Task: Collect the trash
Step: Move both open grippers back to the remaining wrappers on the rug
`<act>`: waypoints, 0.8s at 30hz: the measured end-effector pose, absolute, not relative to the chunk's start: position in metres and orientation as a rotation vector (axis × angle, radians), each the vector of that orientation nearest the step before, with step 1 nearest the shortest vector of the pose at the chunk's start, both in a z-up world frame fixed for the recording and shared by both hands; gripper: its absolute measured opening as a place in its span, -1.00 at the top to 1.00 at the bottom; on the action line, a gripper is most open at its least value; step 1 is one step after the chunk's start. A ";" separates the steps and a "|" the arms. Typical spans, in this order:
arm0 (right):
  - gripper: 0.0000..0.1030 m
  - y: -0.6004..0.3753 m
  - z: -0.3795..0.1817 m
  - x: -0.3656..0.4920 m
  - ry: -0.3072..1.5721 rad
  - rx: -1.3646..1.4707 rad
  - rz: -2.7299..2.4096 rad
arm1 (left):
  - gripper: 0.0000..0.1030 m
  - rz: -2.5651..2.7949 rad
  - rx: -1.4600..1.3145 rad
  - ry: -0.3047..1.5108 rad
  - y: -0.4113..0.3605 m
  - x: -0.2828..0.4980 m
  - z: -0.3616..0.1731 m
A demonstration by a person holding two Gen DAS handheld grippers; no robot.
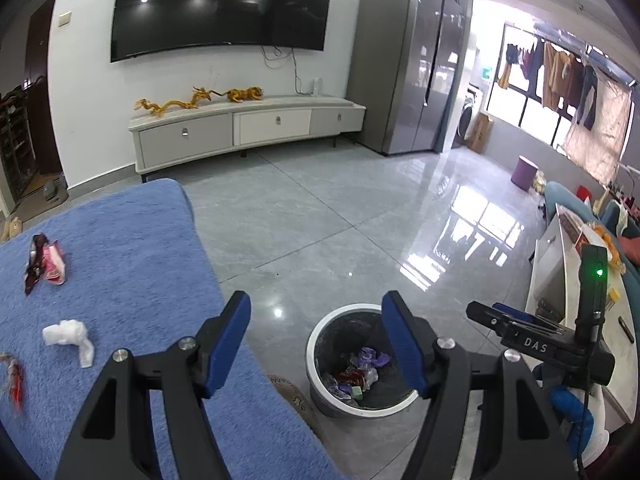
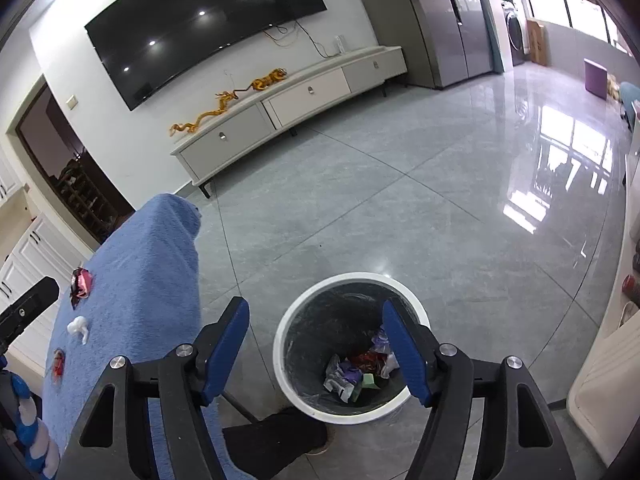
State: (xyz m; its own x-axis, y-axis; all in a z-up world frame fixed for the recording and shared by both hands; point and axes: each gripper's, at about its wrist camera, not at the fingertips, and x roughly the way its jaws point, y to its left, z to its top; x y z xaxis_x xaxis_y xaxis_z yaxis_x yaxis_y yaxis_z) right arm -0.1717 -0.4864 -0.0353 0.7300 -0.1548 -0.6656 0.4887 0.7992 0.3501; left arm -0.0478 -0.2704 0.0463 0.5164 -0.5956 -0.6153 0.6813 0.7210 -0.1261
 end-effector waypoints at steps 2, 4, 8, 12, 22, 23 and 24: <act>-0.32 -0.479 -0.029 -0.171 0.658 0.526 -0.369 | -0.29 -0.759 0.120 0.670 -0.257 -0.049 0.052; -0.32 -0.471 -0.021 -0.171 0.653 0.509 -0.362 | -0.29 -0.740 0.108 0.654 -0.245 -0.051 0.058; -0.32 -0.451 -0.007 -0.165 0.651 0.462 -0.340 | -0.29 -0.688 0.074 0.628 -0.209 -0.050 0.066; -0.33 -0.424 0.006 -0.152 0.658 0.412 -0.306 | -0.29 -0.635 0.031 0.623 -0.172 -0.046 0.067; -0.33 -0.352 0.024 -0.117 0.674 0.331 -0.199 | -0.30 -0.516 -0.083 0.607 -0.071 -0.035 0.061; -0.33 -0.346 0.025 -0.114 0.676 0.327 -0.190 | -0.30 -0.508 -0.091 0.608 -0.063 -0.034 0.060; -0.33 -0.341 0.026 -0.111 0.678 0.322 -0.182 | -0.30 -0.501 -0.096 0.608 -0.057 -0.034 0.059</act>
State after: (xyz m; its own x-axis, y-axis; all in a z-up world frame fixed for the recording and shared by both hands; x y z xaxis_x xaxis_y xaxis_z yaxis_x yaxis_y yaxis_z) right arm -0.1108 -0.3411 0.0259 0.7655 -0.0605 -0.6406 0.2683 0.9349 0.2324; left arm -0.0339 -0.0575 0.0594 0.7057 -0.4779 -0.5231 0.4226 0.8765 -0.2306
